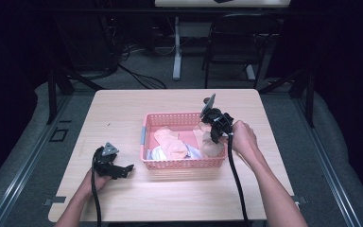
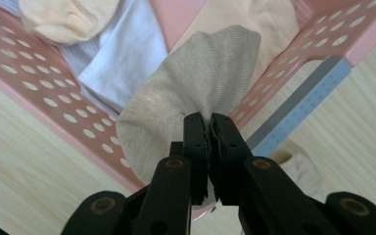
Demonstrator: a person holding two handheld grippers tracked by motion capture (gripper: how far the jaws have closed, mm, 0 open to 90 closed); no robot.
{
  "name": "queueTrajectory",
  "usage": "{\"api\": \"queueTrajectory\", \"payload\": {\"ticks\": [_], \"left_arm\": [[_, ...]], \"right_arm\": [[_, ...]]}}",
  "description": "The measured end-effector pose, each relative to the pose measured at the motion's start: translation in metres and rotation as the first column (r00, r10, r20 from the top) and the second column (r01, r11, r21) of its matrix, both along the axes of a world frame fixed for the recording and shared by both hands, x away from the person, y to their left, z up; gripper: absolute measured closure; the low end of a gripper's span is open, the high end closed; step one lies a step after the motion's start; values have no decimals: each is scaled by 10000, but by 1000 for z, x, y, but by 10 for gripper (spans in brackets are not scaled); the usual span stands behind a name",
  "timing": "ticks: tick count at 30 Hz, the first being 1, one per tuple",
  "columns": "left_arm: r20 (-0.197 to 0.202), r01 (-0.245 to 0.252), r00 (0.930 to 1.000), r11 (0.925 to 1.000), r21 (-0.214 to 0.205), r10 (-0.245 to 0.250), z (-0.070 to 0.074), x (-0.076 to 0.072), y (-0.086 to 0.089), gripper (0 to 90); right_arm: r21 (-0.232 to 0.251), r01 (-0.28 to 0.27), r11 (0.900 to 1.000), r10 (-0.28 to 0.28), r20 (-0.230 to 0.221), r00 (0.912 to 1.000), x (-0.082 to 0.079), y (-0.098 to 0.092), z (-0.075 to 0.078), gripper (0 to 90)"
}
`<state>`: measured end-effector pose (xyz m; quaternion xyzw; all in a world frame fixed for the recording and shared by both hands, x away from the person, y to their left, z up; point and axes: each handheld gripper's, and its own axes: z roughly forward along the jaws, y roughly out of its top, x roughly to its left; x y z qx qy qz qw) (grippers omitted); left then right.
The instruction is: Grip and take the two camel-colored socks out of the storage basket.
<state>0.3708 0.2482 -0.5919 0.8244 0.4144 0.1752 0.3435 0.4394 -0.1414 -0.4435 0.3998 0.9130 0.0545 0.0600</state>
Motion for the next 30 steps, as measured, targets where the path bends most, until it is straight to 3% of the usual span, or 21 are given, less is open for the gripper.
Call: {"api": "queueTrajectory", "payload": {"ticks": [14,30], "left_arm": [[-2,2,10000,10000,0,-2,0,0,0,0],[0,2,10000,10000,2,-2,0,0,0,0]], "right_arm": [[-51,-230,9997,231,197,9995,-1,5,37,856],[14,-458,9989,457,631,9970,-1,13,62,856]]}}
